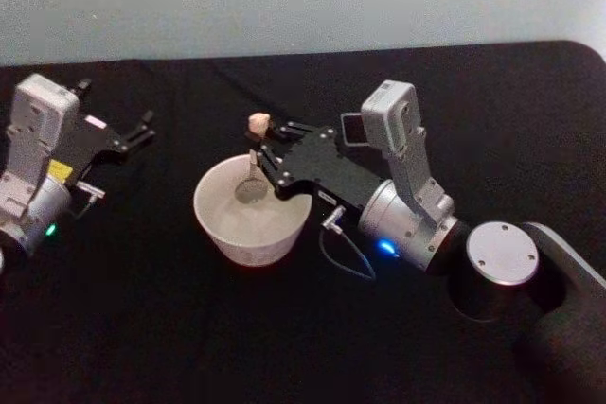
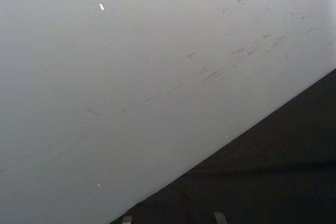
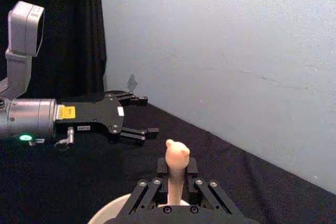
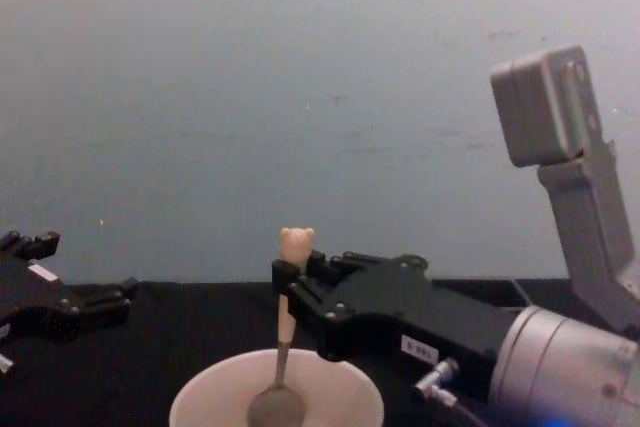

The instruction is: Pick up the stirring spoon with one hand, stir inside the cup, then place it back in its original position.

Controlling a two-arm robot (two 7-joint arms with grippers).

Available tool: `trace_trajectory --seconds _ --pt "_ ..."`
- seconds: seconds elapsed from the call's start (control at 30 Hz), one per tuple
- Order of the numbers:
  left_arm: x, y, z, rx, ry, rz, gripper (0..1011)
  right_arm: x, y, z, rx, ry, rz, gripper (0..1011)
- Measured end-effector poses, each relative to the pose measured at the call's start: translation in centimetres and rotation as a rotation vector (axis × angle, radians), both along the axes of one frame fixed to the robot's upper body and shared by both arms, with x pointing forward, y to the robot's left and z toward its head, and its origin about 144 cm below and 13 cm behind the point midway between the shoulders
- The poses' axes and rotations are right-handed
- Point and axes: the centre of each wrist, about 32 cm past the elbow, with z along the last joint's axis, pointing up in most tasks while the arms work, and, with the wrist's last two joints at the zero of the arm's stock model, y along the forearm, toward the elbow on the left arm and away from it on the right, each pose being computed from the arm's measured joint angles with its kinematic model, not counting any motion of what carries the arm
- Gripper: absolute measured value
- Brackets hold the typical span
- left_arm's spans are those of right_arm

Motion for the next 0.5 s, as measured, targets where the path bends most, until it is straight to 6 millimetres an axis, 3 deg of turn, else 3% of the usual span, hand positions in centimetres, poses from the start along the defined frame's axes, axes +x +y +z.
trace_trajectory --seconds 0.5 --pt "0.0 0.0 0.0 0.000 0.000 0.000 1001 -0.6 -2.0 0.3 -0.007 -0.009 -0.011 194"
